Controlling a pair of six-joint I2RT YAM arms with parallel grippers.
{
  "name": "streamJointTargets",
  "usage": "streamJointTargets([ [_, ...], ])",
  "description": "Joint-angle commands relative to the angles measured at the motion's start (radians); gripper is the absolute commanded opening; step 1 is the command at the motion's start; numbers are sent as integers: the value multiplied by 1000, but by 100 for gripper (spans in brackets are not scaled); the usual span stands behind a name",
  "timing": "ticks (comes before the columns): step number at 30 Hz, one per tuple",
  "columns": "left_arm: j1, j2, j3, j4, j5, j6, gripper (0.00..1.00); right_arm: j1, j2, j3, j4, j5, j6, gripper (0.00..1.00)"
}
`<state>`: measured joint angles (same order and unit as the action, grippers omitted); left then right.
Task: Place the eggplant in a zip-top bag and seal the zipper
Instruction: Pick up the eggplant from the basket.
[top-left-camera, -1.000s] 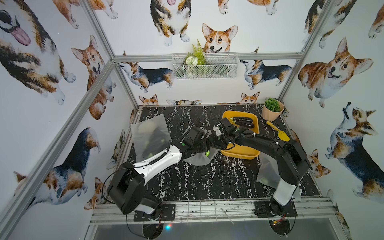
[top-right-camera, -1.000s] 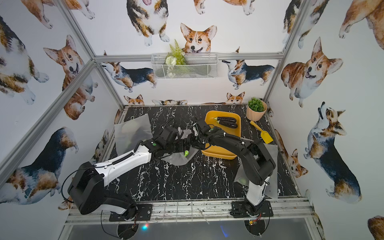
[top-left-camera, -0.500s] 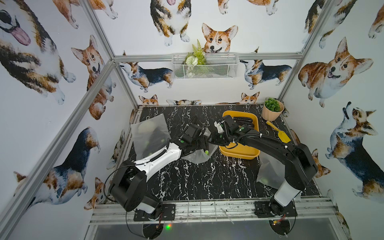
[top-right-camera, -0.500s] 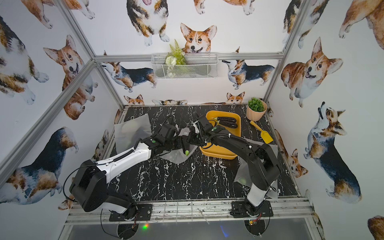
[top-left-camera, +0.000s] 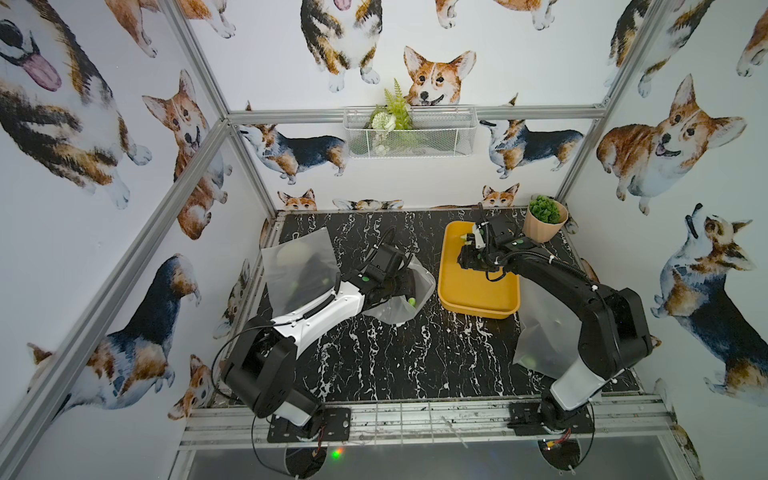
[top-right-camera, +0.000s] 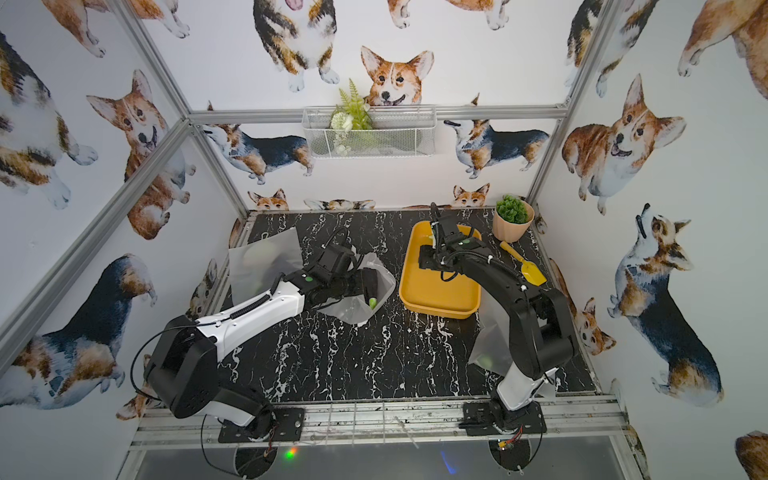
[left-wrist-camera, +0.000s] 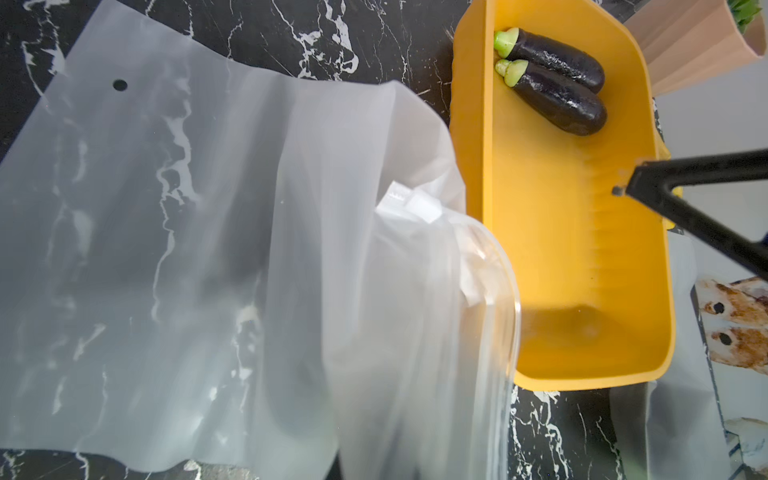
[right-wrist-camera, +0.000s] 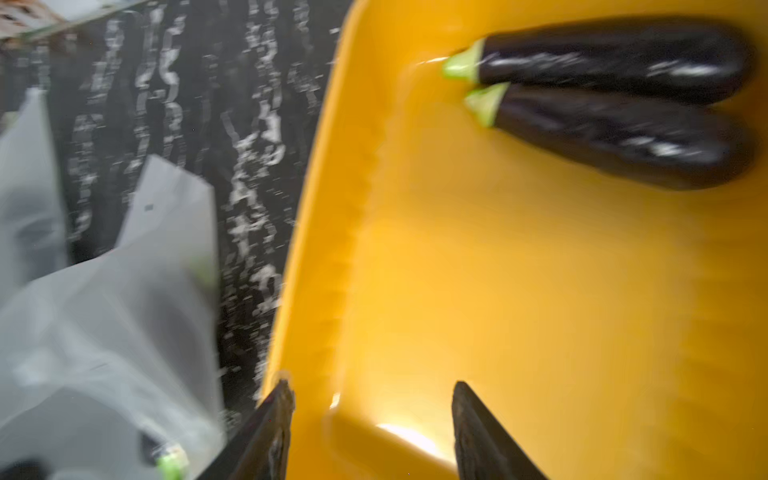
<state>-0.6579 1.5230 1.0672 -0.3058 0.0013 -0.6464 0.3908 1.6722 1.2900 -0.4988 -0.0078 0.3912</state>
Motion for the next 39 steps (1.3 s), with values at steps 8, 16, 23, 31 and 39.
streamJointTargets([
  [8,1,15,15,-21,-29,27,0,-166,194,131,22,160,-212,69],
  [16,1,24,14,-26,-34,34,0,-230,334,269,6,95,-277,73],
  [23,8,42,27,-30,-28,45,0,-240,437,359,-33,33,-325,74],
  [31,52,31,24,-42,-20,63,0,-240,447,328,-60,17,-354,71],
  [39,88,20,36,-53,-20,79,0,-213,309,211,-66,-16,-338,68],
])
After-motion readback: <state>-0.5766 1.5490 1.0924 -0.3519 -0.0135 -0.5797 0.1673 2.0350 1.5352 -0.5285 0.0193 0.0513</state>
